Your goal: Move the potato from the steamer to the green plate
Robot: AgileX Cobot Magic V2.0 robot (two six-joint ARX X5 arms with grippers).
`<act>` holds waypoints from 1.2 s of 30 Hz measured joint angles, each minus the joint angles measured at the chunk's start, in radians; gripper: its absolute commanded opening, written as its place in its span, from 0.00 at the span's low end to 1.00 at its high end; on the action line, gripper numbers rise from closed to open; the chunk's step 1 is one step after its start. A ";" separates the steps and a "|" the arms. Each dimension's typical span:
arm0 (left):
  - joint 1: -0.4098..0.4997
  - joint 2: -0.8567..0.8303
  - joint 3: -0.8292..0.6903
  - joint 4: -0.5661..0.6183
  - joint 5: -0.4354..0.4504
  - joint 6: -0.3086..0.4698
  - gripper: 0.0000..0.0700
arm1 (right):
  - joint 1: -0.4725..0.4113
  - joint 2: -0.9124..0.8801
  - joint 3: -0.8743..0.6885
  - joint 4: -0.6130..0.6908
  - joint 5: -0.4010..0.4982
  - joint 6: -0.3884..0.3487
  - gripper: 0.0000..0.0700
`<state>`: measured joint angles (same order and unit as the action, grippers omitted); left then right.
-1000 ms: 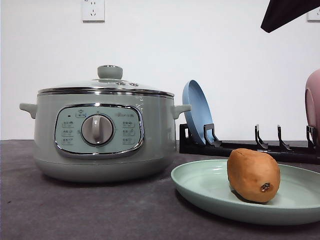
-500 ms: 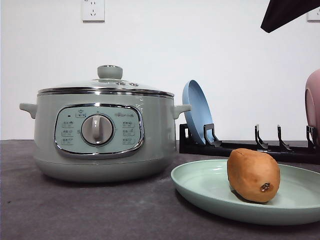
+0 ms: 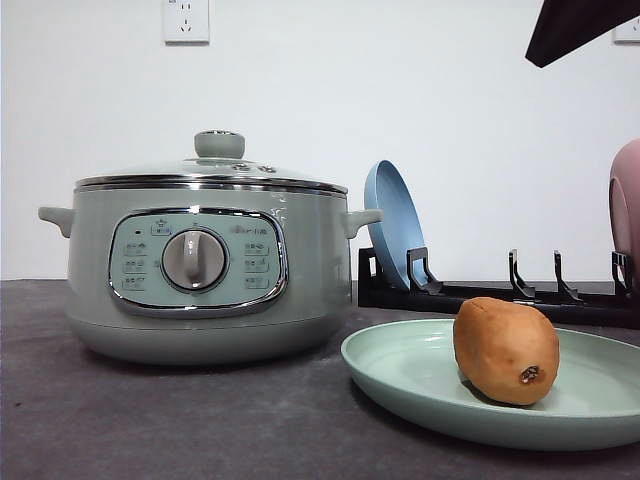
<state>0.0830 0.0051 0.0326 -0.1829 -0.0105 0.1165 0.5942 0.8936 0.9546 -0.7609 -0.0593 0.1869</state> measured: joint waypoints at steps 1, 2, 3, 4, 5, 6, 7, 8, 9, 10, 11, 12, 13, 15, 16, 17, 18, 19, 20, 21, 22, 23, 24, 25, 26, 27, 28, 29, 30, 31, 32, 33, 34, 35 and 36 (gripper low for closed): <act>0.000 0.000 0.000 0.000 0.000 0.000 0.00 | -0.016 -0.008 0.000 0.024 0.031 -0.012 0.00; 0.000 0.000 0.000 0.000 0.000 0.000 0.00 | -0.036 -0.019 0.000 0.051 0.050 -0.023 0.00; 0.000 0.000 0.000 0.000 0.000 0.000 0.00 | -0.059 -0.032 -0.004 0.080 0.055 -0.032 0.00; 0.000 0.000 0.000 0.000 0.000 0.000 0.00 | -0.086 -0.050 -0.012 0.115 0.056 -0.041 0.00; 0.000 0.000 0.000 0.000 0.000 0.000 0.00 | -0.115 -0.070 -0.024 0.148 0.056 -0.049 0.00; 0.000 0.000 0.000 0.000 0.000 0.000 0.00 | -0.144 -0.090 -0.039 0.179 0.056 -0.055 0.00; 0.000 0.000 0.000 0.000 0.000 0.000 0.00 | -0.177 -0.115 -0.060 0.211 0.056 -0.060 0.00; 0.000 0.000 0.000 0.000 0.000 0.000 0.00 | -0.215 -0.143 -0.085 0.244 0.056 -0.068 0.00; 0.000 0.000 0.000 0.000 0.000 0.000 0.00 | -0.249 -0.169 -0.109 0.273 0.056 -0.075 0.00; 0.000 0.000 0.000 0.000 0.000 0.000 0.00 | -0.291 -0.201 -0.142 0.309 0.056 -0.083 0.00; 0.000 0.000 0.000 0.000 0.000 0.000 0.00 | -0.331 -0.234 -0.176 0.343 0.056 -0.090 0.00; 0.000 0.000 0.000 0.000 0.000 0.000 0.00 | -0.365 -0.265 -0.207 0.370 0.055 -0.095 0.00; 0.000 0.000 0.000 0.000 0.000 0.000 0.00 | -0.399 -0.299 -0.242 0.397 0.054 -0.100 0.00; 0.000 0.000 0.000 0.000 0.000 0.000 0.00 | -0.464 -0.370 -0.318 0.460 0.053 -0.106 0.00; 0.000 0.000 0.000 0.000 0.000 0.000 0.00 | -0.494 -0.405 -0.358 0.498 0.053 -0.109 0.00; 0.000 0.000 0.000 0.000 0.000 0.000 0.00 | -0.520 -0.438 -0.396 0.536 0.053 -0.112 0.00; 0.000 0.000 0.000 0.000 0.000 0.000 0.00 | -0.541 -0.466 -0.430 0.571 0.052 -0.113 0.00; 0.000 0.000 0.000 0.000 0.000 0.000 0.00 | -0.562 -0.496 -0.467 0.609 0.050 -0.117 0.00; 0.000 0.000 0.000 0.000 0.000 0.000 0.00 | -0.580 -0.525 -0.502 0.644 0.043 -0.122 0.00; 0.000 0.000 0.000 0.000 0.000 0.000 0.00 | -0.595 -0.551 -0.533 0.672 0.034 -0.128 0.00; 0.000 0.000 0.000 0.000 0.000 0.000 0.00 | -0.609 -0.579 -0.567 0.695 0.027 -0.133 0.00; 0.000 0.000 0.000 0.000 0.000 0.000 0.00 | -0.621 -0.606 -0.598 0.714 0.021 -0.137 0.00; 0.000 0.000 0.000 0.000 0.000 0.000 0.00 | -0.631 -0.631 -0.625 0.726 0.017 -0.140 0.00; 0.000 0.000 0.000 0.000 0.000 0.000 0.00 | -0.638 -0.656 -0.653 0.736 0.012 -0.144 0.00; 0.000 0.000 0.000 0.000 0.000 0.000 0.00 | -0.644 -0.679 -0.678 0.745 0.009 -0.150 0.00; 0.000 0.000 0.000 0.000 0.000 0.000 0.00 | -0.648 -0.697 -0.699 0.751 0.007 -0.154 0.00; 0.000 0.000 0.000 0.000 0.000 0.000 0.00 | -0.651 -0.716 -0.721 0.755 0.007 -0.157 0.00; 0.000 0.000 0.000 0.000 0.000 0.000 0.00 | -0.654 -0.732 -0.741 0.757 0.007 -0.160 0.00; 0.000 0.000 0.000 0.000 0.000 0.000 0.00 | -0.654 -0.746 -0.759 0.758 0.007 -0.161 0.00; 0.000 0.000 0.000 0.000 0.000 0.000 0.00 | -0.654 -0.760 -0.778 0.758 0.007 -0.163 0.00; 0.000 0.000 0.000 0.000 0.000 0.000 0.00 | -0.654 -0.773 -0.795 0.758 0.007 -0.164 0.00; 0.000 0.000 0.000 0.000 0.000 0.000 0.00 | -0.654 -0.786 -0.812 0.759 0.007 -0.165 0.00; 0.000 0.000 0.000 0.000 0.000 0.000 0.00 | -0.654 -0.798 -0.828 0.759 0.007 -0.165 0.00; 0.000 0.000 0.000 0.000 0.000 0.000 0.00 | -0.654 -0.808 -0.842 0.759 0.006 -0.165 0.00; 0.000 0.000 0.000 0.000 0.000 0.000 0.00 | -0.654 -0.819 -0.855 0.759 0.006 -0.165 0.00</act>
<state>0.0830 0.0051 0.0326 -0.1829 -0.0105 0.1162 -0.0601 0.0745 0.0996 -0.0021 -0.0532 0.0223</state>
